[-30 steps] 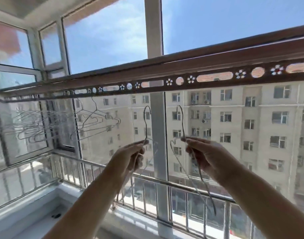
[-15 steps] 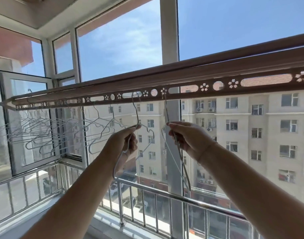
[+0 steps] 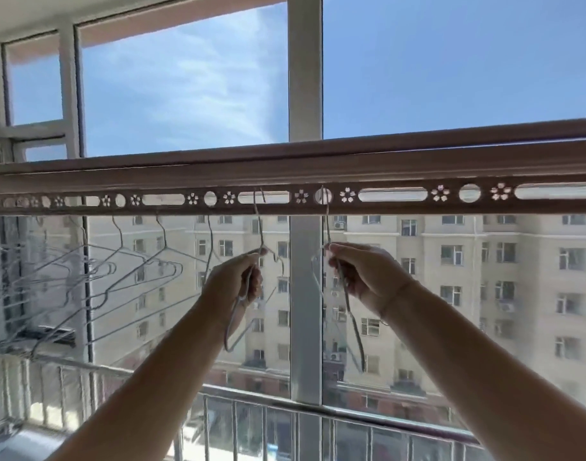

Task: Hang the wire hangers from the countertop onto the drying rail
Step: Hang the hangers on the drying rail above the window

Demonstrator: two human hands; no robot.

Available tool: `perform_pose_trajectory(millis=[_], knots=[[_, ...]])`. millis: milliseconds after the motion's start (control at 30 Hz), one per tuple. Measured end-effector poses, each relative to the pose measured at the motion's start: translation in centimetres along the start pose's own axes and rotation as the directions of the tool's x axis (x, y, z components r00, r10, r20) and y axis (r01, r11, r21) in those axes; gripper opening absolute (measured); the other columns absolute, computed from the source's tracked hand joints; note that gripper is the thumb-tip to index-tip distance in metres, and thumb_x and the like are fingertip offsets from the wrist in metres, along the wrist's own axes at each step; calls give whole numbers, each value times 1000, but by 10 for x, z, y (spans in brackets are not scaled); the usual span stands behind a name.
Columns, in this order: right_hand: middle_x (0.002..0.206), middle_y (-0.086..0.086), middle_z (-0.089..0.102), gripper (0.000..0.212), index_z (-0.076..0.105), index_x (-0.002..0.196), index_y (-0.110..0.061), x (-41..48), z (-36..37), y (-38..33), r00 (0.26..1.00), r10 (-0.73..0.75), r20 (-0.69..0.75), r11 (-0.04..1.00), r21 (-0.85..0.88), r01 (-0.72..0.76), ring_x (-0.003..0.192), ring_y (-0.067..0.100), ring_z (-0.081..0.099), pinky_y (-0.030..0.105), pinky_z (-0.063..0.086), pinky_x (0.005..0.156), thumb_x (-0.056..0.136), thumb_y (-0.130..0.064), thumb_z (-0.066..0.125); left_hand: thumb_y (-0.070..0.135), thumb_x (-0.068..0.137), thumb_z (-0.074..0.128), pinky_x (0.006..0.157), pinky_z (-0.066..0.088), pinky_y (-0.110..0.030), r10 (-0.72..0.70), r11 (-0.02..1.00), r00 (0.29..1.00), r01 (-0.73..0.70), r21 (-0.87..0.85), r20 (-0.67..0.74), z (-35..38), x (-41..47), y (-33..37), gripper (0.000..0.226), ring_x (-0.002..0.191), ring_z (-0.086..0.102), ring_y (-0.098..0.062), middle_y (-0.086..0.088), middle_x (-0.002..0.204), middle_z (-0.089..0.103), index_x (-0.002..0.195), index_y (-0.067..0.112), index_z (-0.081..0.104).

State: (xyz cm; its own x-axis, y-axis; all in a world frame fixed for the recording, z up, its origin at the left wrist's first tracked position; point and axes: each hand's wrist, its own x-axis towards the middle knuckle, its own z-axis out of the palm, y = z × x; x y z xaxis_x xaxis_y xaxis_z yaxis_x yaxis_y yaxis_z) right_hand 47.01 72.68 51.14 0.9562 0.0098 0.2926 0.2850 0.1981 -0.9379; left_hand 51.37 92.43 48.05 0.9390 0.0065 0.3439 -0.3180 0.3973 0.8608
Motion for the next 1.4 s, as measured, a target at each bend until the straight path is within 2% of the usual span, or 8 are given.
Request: perform_pose_trajectory(millis=[167,400,633,933,1067,1200,1333,1400], knots=[[63,3,56,7,64,87,-6,14,1,7,997,37,-63,999,-6,-38,51,8,42,15,35,41,88,-9,57,14,95,47,46,31,-19,-32,999,999,33,-7,40,-7,11,-7,23,42,41,-6,4,49,49,103,8,67],[66,5,53,21,61,107,1,18,1,20,991,74,-109,997,18,-72,44,5,43,14,34,39,89,-8,54,14,94,48,50,33,-22,-101,995,994,101,3,50,-15,21,-19,22,44,43,-6,5,50,51,101,9,68],[66,4,55,13,62,93,-6,17,1,31,995,56,-84,998,20,-54,50,8,40,16,34,42,91,-16,53,18,94,50,55,36,-23,-75,997,995,77,-17,66,-23,13,-25,24,55,47,-9,0,61,54,106,5,66],[83,4,65,25,63,108,-7,-16,-42,90,974,-105,-200,935,-353,28,71,12,55,20,44,64,88,-21,58,16,95,47,56,40,-23,-55,997,994,59,41,-94,-62,-36,-84,18,63,46,-11,-2,73,52,97,6,62],[104,7,63,38,55,121,-9,-43,-75,135,981,-96,-170,863,-505,-3,91,9,59,10,48,66,85,-22,62,18,91,53,70,42,-31,-232,962,970,217,167,76,-63,-69,-142,20,80,56,-19,-6,90,63,106,13,63],[112,4,58,49,49,127,-11,-83,-112,165,981,-60,-186,809,-584,-61,101,11,56,7,48,71,82,-26,65,34,72,68,91,43,-34,-398,882,876,282,378,274,-43,-103,-190,41,107,61,-15,6,107,72,112,27,65],[122,-1,52,60,45,134,-17,-129,-160,182,945,-46,-325,788,-592,-165,114,13,49,21,41,91,79,-30,69,24,84,68,80,45,-12,-465,853,781,271,445,416,-10,-130,-228,39,107,61,1,11,116,68,122,27,60],[128,0,50,63,44,134,-21,-157,-186,187,916,-40,-399,782,-583,-220,120,14,46,27,38,96,78,-32,70,30,79,73,76,47,-8,-485,844,731,247,476,480,7,-143,-247,52,108,59,4,11,124,63,128,27,56]])
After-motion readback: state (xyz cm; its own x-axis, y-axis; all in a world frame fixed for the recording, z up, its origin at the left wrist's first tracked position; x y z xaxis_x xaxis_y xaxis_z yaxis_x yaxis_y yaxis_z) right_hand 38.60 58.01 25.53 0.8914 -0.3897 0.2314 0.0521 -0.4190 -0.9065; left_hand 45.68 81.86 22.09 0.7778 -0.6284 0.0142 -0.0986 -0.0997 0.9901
